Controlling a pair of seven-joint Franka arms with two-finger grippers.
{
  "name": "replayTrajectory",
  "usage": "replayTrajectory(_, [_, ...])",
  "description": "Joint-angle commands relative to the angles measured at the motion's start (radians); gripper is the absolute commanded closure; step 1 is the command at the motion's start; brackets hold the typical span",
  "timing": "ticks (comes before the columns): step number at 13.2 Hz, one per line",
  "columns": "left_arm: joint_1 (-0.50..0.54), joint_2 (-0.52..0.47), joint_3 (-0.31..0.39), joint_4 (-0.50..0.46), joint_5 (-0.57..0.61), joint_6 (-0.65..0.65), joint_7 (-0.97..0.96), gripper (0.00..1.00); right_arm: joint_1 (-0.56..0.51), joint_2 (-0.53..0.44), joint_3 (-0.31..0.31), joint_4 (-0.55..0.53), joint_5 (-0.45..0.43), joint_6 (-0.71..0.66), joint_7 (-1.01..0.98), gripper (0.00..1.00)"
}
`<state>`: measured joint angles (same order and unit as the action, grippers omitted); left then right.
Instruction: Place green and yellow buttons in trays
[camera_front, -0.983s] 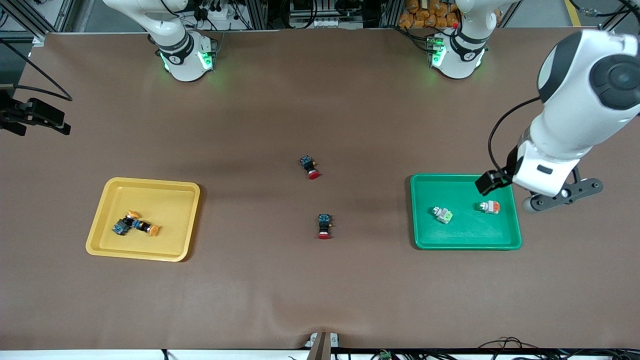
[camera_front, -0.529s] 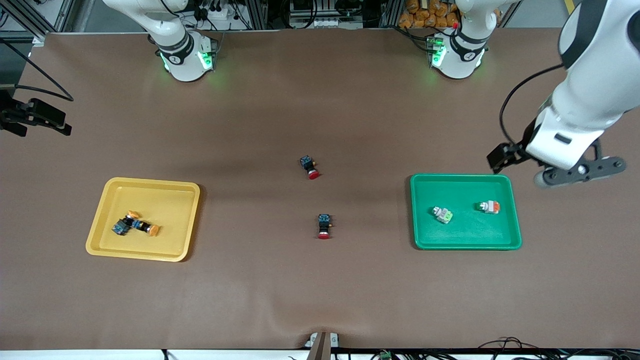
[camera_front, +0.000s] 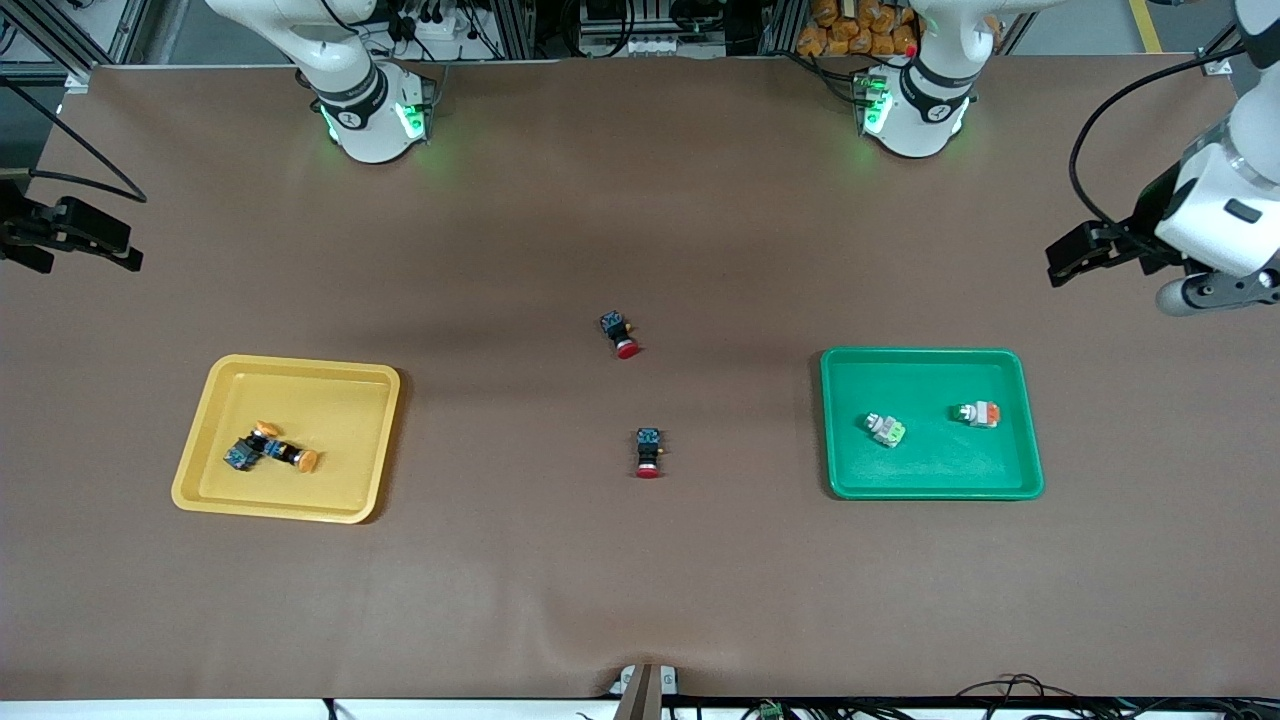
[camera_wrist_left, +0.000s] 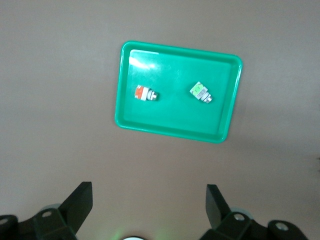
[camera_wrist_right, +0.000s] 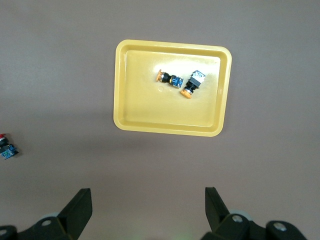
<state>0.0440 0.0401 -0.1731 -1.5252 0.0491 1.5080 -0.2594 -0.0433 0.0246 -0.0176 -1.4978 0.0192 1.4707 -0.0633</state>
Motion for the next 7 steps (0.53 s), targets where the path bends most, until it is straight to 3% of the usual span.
replayTrajectory(1, [-0.077, -0.086, 0.092, -0.093, -0.028, 0.001, 0.023, 0.0, -0.004, 0.003, 0.005, 0.013, -0.004, -0.003, 0.017, 0.0])
replayTrajectory(7, [-0.147, -0.172, 0.159, -0.168, -0.029, -0.009, 0.108, 0.0, -0.003, 0.003, 0.005, 0.013, -0.004, -0.003, 0.017, 0.0])
